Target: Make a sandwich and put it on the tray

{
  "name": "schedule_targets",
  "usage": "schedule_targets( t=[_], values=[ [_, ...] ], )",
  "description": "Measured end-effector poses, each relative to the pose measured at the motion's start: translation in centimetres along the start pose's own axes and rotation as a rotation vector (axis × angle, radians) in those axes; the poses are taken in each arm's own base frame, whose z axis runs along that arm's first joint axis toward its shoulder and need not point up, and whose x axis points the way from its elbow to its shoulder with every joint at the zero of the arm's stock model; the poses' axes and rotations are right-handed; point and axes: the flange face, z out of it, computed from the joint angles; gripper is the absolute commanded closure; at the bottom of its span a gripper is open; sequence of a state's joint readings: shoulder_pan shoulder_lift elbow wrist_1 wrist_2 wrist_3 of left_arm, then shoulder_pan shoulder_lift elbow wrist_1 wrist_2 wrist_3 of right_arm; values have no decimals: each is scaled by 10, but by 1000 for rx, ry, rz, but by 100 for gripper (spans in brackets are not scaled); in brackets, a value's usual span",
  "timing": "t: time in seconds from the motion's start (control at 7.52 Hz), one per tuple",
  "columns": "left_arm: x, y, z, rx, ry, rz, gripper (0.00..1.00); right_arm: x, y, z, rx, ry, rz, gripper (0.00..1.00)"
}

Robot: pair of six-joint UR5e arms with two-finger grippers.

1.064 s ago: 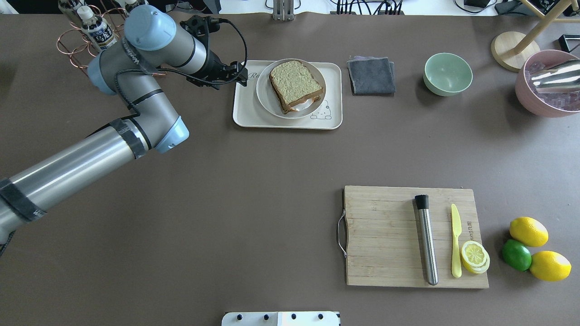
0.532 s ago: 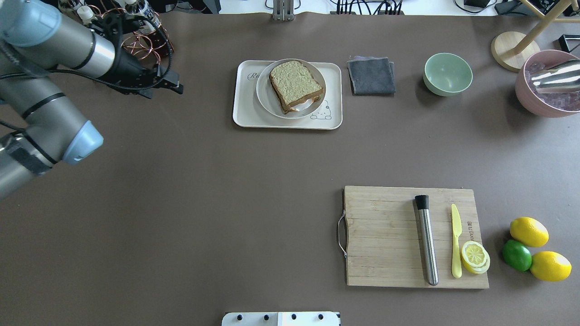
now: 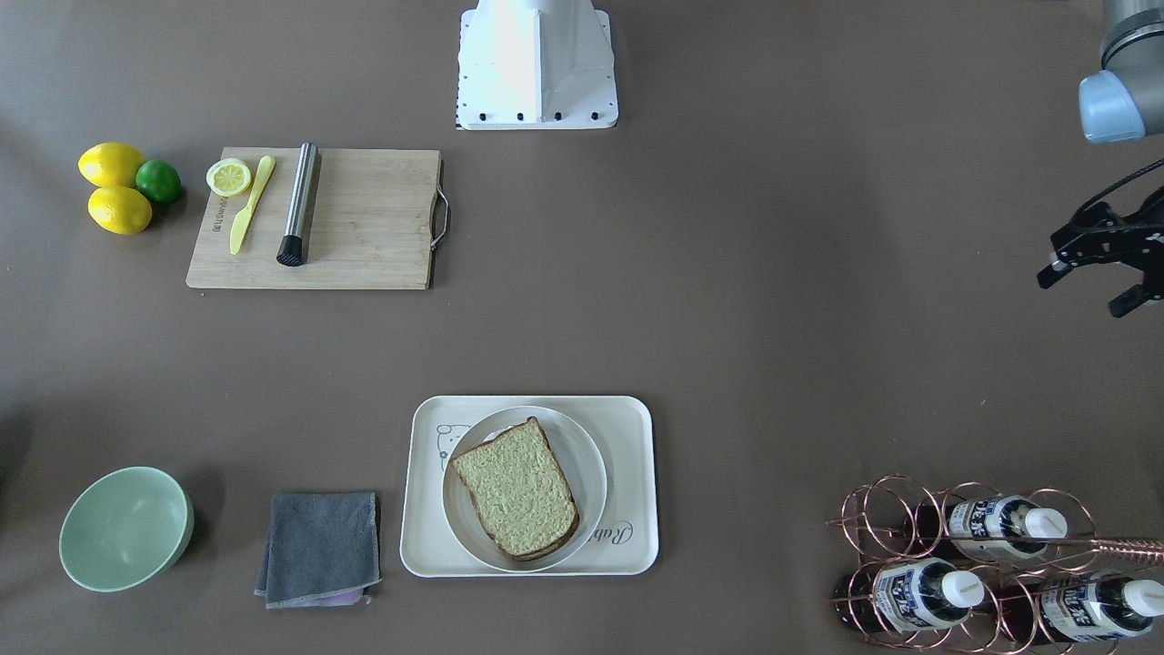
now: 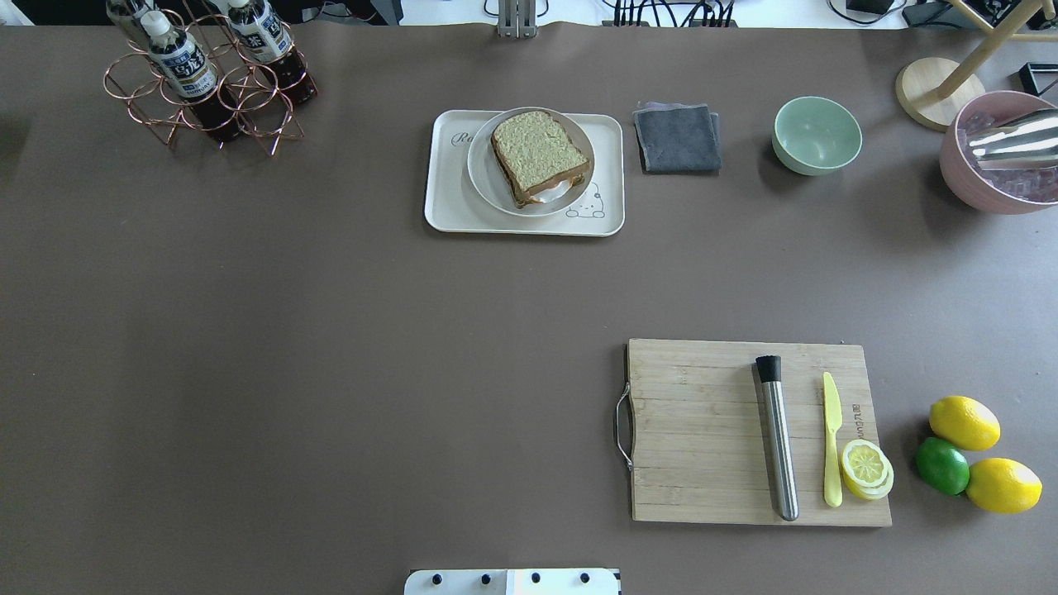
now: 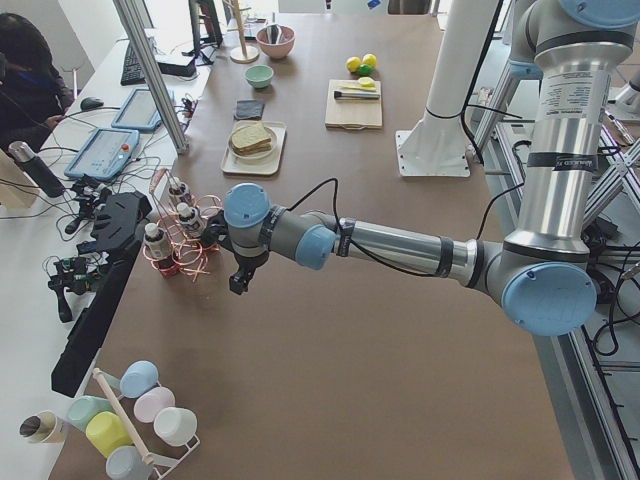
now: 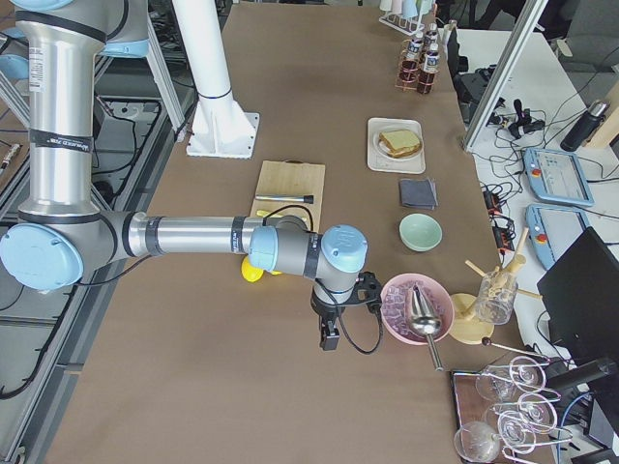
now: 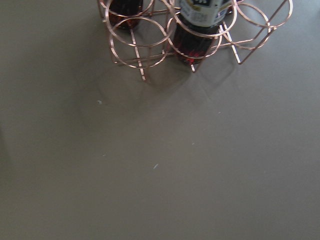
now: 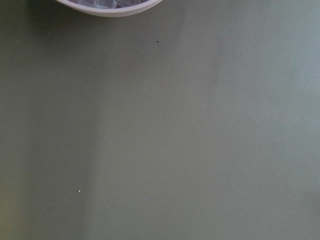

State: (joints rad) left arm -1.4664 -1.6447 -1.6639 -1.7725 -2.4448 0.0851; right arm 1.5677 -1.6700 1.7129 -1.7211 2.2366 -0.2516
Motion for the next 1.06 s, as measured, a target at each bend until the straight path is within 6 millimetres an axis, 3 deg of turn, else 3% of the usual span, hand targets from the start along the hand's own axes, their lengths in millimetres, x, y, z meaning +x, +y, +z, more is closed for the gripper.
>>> schedule_targets(
  t=[0.13, 0.4, 0.8, 1.06],
  values=[
    [-26, 8, -19, -51, -27, 36, 2, 1, 0, 1, -2, -1, 1, 0],
    [-56, 38, -26, -133, -67, 50, 2, 1, 1, 2, -4, -1, 1, 0],
    [-75, 69, -22, -174, -83, 4, 2, 1, 1, 2, -4, -1, 1, 0],
    [-83, 81, -22, -166, -70, -125, 2, 2, 1, 2, -5, -1, 1, 0]
  ],
)
